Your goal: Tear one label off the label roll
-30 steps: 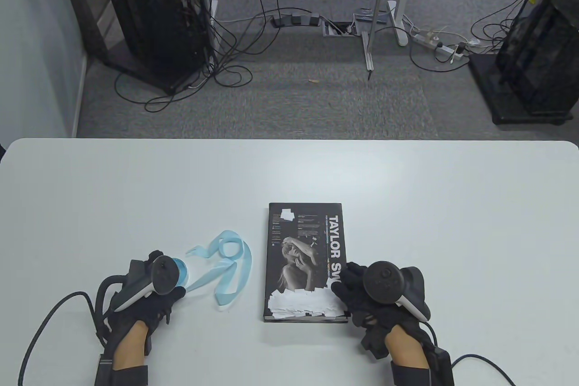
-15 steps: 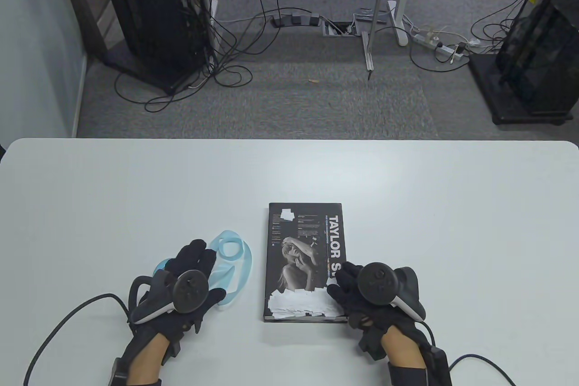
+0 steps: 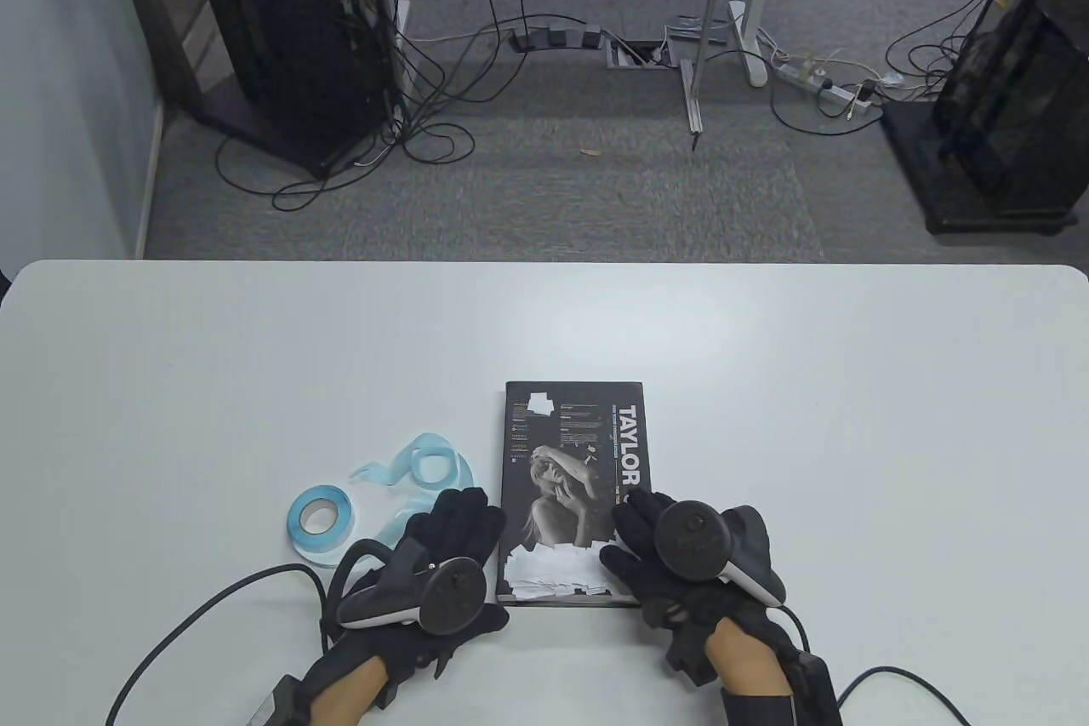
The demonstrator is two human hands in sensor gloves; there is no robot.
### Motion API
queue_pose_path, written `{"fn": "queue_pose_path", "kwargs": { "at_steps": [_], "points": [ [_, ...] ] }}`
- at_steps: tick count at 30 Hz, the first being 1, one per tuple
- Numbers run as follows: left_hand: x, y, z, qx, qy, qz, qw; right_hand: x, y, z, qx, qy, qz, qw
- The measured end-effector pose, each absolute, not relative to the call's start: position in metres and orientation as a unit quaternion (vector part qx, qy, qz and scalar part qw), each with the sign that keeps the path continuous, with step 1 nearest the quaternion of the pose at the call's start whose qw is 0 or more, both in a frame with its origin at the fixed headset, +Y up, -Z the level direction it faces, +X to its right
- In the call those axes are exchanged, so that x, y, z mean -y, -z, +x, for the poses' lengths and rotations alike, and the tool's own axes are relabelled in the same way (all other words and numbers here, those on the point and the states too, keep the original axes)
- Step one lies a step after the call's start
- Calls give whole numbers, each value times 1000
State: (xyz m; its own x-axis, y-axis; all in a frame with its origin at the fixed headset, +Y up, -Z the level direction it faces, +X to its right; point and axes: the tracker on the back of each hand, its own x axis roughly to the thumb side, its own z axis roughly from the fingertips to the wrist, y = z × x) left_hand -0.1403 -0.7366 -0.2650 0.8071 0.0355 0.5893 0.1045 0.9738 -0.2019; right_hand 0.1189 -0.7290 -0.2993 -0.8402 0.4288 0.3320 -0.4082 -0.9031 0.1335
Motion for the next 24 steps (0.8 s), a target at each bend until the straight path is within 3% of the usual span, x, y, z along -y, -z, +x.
{"fn": "queue_pose_path", "kwargs": {
  "at_steps": [8,24],
  "points": [
    [749,259,-117,334,33,-144,931,734,294,102,-54,-953,209,213],
    [749,259,-117,333,25,-141,932,770,291,59,-165,-939,255,160]
  ]
}}
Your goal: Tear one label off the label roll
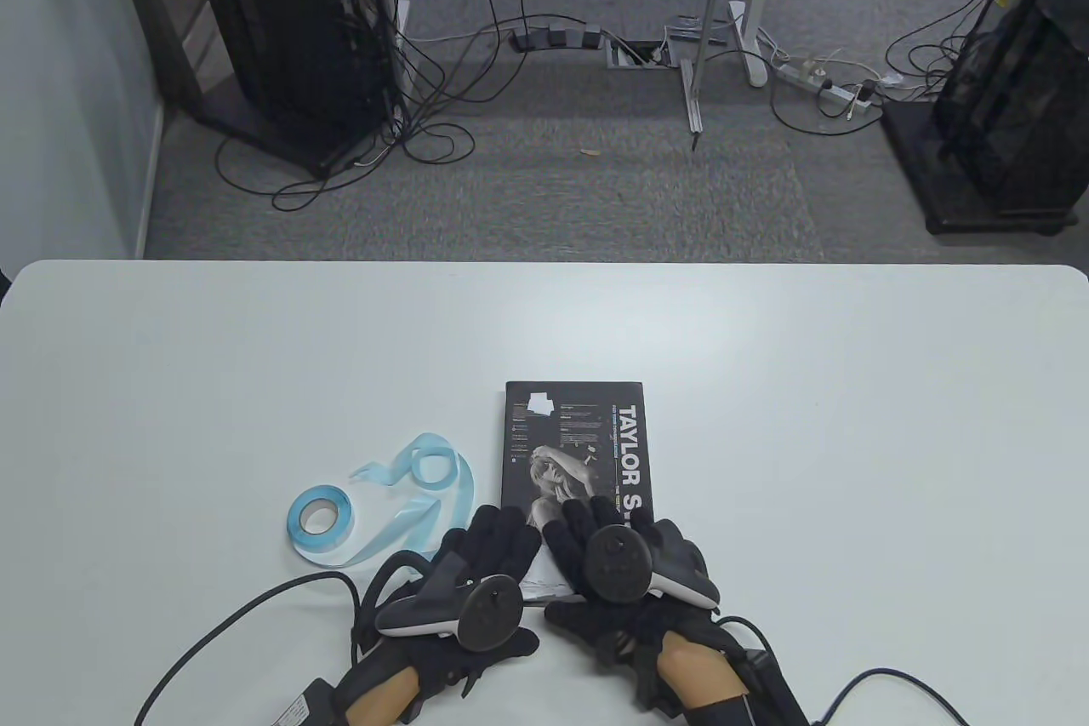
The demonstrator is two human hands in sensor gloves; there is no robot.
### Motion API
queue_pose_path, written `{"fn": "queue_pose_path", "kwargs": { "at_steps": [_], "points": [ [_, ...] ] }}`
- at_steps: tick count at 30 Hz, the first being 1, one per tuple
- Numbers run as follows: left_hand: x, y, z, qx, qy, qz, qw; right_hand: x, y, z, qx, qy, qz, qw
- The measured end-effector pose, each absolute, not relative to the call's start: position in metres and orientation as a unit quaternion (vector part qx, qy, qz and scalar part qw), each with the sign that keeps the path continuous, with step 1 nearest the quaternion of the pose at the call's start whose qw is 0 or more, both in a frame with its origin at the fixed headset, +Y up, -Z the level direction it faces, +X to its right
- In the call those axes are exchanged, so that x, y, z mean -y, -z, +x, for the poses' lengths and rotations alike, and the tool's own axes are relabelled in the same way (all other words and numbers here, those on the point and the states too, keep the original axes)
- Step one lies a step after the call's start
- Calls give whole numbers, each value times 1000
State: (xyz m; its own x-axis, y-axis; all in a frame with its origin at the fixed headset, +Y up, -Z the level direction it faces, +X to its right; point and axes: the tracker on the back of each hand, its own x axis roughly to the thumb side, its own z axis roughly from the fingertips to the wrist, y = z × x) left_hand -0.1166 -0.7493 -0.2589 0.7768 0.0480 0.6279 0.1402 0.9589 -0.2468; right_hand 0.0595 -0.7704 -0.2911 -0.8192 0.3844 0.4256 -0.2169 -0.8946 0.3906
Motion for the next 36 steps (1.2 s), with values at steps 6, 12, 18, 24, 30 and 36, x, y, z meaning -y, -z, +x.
{"fn": "queue_pose_path", "kwargs": {
  "at_steps": [6,12,18,24,30,36],
  "points": [
    [750,258,-115,338,24,-143,930,774,293,60,-179,-940,241,162],
    [751,258,-115,340,23,-148,928,773,294,61,-186,-942,233,157],
    [750,259,-118,338,22,-146,930,771,300,72,-190,-945,208,168],
    [749,260,-118,338,22,-150,929,770,314,108,-190,-951,143,197],
    [749,259,-118,338,20,-150,929,769,326,151,-180,-953,63,235],
    [750,259,-120,335,19,-156,929,771,330,193,-149,-953,-25,261]
  ]
}}
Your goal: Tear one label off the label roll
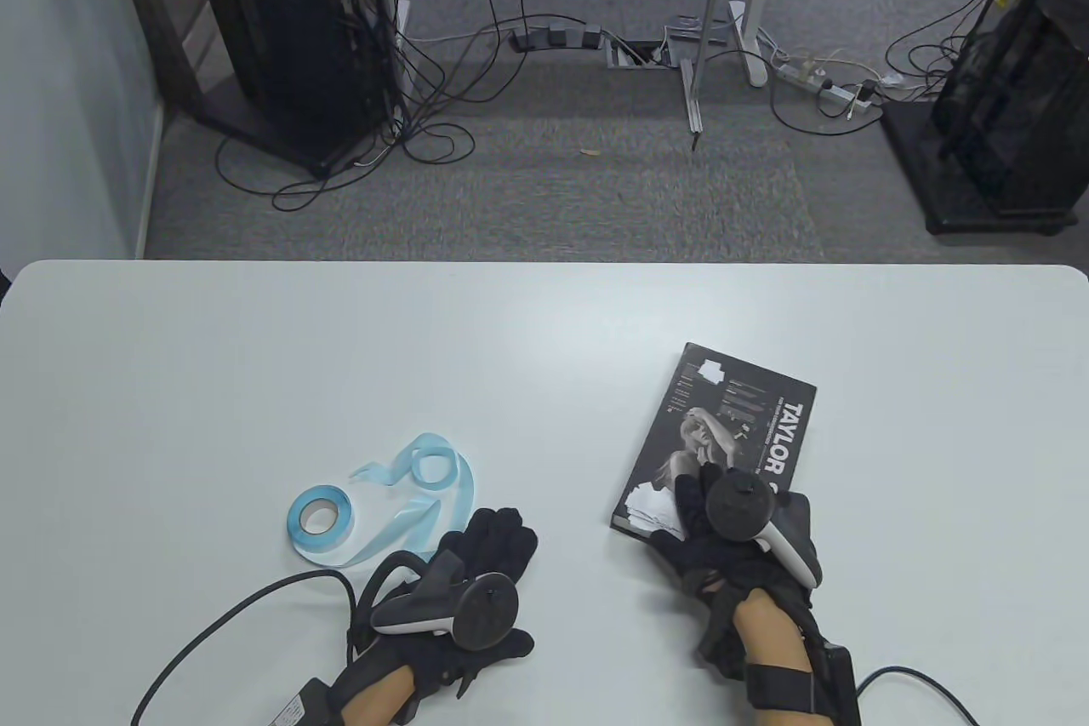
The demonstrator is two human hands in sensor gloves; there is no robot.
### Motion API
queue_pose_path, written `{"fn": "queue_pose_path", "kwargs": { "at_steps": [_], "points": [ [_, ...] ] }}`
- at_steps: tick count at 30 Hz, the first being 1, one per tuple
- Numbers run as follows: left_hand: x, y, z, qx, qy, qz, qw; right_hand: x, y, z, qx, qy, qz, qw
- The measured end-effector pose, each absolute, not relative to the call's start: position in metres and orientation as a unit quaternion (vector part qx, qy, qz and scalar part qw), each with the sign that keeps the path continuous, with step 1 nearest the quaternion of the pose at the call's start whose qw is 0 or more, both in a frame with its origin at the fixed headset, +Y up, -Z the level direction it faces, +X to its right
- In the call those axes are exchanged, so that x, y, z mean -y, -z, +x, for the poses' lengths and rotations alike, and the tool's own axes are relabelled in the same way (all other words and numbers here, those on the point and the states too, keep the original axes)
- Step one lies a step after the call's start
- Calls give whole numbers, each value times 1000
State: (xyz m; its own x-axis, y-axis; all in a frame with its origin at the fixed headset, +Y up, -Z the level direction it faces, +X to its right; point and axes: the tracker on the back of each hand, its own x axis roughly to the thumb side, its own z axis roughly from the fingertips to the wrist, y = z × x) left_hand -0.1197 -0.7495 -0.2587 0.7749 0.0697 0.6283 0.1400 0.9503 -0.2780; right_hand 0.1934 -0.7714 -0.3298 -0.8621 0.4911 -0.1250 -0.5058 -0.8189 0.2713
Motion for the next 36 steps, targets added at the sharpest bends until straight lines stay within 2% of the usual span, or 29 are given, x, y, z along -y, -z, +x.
{"fn": "queue_pose_path", "kwargs": {
  "at_steps": [12,16,22,29,36],
  "points": [
    [751,259,-118,341,22,-167,925,780,330,259,-81,-940,-184,276],
    [751,259,-118,338,21,-170,925,782,327,270,-72,-943,-218,240],
    [751,259,-117,339,21,-170,925,782,324,283,-60,-935,-247,247],
    [752,260,-114,341,23,-170,924,773,323,282,-62,-931,-221,283],
    [752,261,-116,338,25,-172,925,744,324,242,-48,-953,-128,270]
  ]
}}
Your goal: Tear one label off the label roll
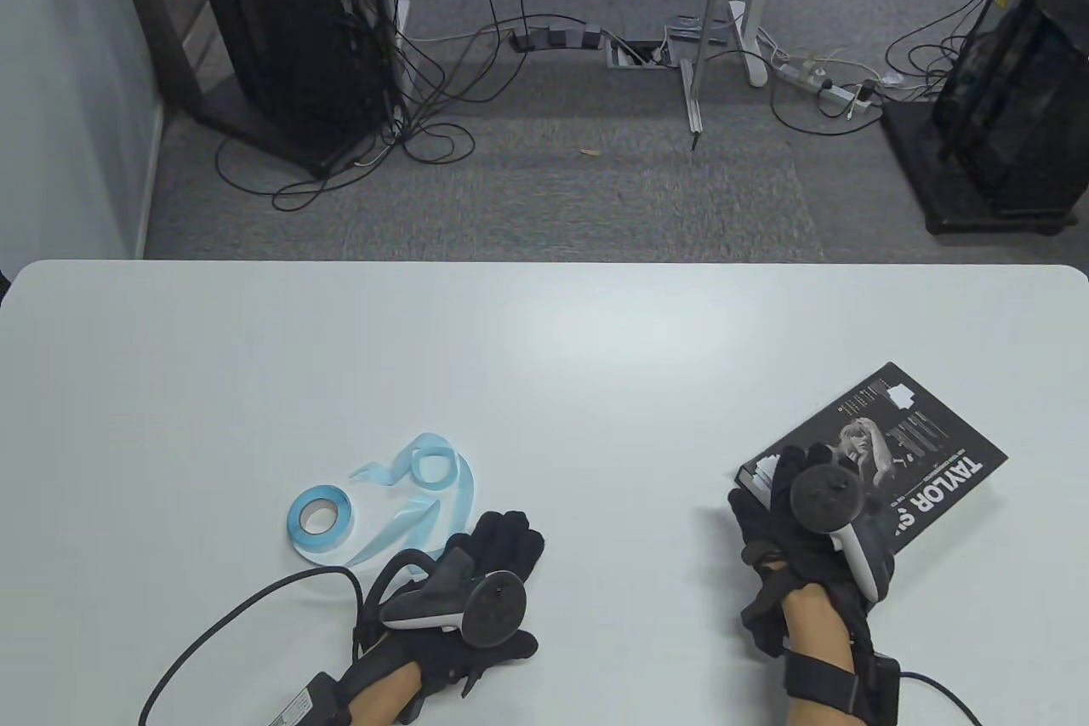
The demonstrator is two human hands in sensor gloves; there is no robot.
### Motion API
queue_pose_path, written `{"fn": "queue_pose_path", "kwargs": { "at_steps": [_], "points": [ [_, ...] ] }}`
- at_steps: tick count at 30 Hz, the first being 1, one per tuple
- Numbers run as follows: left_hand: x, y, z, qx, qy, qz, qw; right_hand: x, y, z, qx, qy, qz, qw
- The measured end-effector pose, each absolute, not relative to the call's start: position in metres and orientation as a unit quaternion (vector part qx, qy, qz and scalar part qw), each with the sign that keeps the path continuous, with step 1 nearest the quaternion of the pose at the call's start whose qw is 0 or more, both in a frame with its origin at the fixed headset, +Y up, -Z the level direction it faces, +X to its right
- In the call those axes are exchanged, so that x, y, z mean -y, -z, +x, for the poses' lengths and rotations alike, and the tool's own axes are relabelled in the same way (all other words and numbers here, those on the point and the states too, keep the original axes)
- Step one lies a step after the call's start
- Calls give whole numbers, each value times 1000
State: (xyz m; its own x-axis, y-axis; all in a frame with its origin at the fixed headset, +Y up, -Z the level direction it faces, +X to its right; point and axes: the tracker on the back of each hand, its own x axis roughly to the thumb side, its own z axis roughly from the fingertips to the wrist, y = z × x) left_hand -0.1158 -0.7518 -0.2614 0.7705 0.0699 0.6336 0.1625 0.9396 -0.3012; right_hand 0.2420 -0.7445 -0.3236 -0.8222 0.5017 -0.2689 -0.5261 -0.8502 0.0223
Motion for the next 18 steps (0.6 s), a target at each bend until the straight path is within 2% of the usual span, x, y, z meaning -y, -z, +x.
{"fn": "queue_pose_path", "kwargs": {
  "at_steps": [6,13,18],
  "points": [
    [750,263,-117,332,24,-169,928,728,313,188,-44,-964,-4,261],
    [748,263,-120,331,23,-163,929,724,298,127,-58,-961,125,240],
    [747,267,-125,322,23,-162,932,724,290,101,-65,-956,178,222]
  ]
}}
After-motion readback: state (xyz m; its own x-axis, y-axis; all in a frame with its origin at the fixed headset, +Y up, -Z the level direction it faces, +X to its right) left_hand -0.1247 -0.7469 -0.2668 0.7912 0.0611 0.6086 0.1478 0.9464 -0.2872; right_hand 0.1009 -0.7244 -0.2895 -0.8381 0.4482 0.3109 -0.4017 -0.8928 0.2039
